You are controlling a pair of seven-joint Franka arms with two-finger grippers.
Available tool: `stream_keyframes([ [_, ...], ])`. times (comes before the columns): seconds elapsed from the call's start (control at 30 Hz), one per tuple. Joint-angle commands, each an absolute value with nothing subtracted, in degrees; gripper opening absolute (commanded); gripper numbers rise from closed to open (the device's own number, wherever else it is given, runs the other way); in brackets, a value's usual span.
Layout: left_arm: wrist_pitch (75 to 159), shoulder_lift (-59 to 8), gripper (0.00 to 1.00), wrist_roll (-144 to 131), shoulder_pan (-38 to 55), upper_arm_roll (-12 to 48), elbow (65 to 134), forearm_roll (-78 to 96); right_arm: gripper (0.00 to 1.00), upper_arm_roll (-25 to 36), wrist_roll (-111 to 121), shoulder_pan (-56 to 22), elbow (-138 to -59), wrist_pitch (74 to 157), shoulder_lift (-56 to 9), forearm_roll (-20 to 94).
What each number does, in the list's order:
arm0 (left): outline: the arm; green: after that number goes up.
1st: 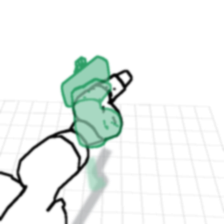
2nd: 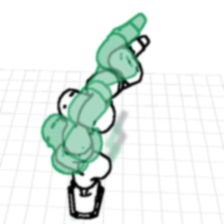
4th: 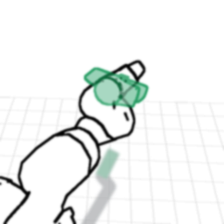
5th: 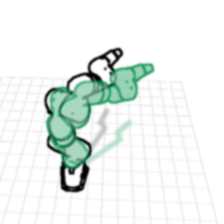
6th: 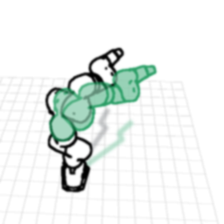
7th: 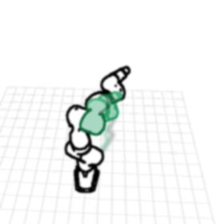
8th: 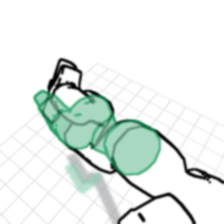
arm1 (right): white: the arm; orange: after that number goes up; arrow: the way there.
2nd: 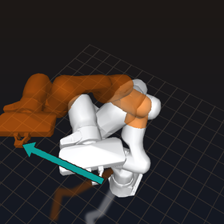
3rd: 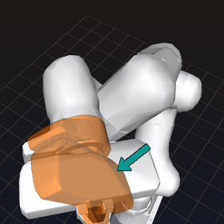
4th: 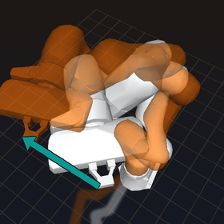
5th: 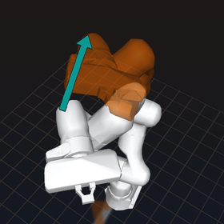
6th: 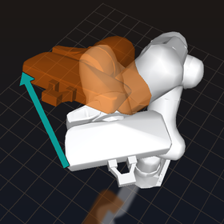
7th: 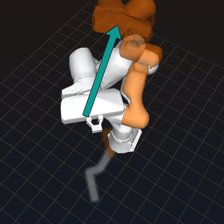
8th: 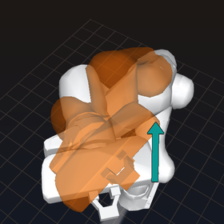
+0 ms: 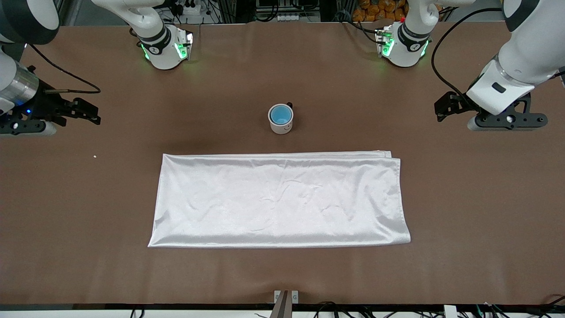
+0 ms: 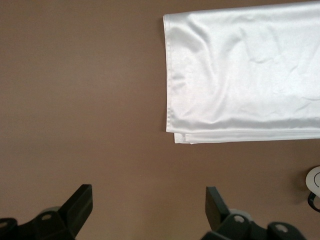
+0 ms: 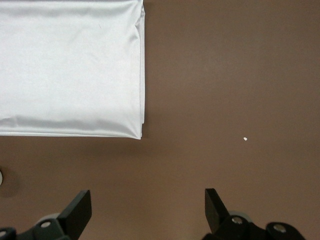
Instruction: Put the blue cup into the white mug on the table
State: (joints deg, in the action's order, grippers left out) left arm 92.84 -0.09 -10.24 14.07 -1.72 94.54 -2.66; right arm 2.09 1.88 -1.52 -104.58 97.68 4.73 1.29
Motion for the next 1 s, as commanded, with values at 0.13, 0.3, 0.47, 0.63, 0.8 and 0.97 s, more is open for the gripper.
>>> stream_keyframes([
  [0.13,92.7,-2.2,1.0,-9.8,9.3,2.5,91.2,-2.5,1.0,1.8,2.6,-1.1,-101.3,97.1,5.5,1.4],
  [0.3,93.2,-2.3,1.0,-9.8,9.5,3.2,90.8,-2.3,1.0,1.7,2.6,-1.1,-100.3,97.1,5.2,1.4],
  [0.47,93.3,-2.2,1.0,-9.8,9.5,4.0,90.8,-2.2,1.0,1.7,2.6,-1.1,-100.3,97.1,5.2,1.4],
  [0.63,93.3,-2.2,1.0,-9.7,9.5,4.0,90.8,-1.9,1.0,1.8,2.5,-1.1,-100.3,97.0,5.2,1.3],
  [0.8,93.3,-2.1,1.0,-9.7,9.7,4.0,90.8,-1.6,1.0,1.7,2.5,-1.1,-100.3,97.0,5.2,1.3],
  [0.97,93.3,-2.1,1.0,-9.4,9.8,4.0,90.8,-0.9,1.0,1.7,2.5,-1.1,-100.3,97.0,5.2,1.3],
])
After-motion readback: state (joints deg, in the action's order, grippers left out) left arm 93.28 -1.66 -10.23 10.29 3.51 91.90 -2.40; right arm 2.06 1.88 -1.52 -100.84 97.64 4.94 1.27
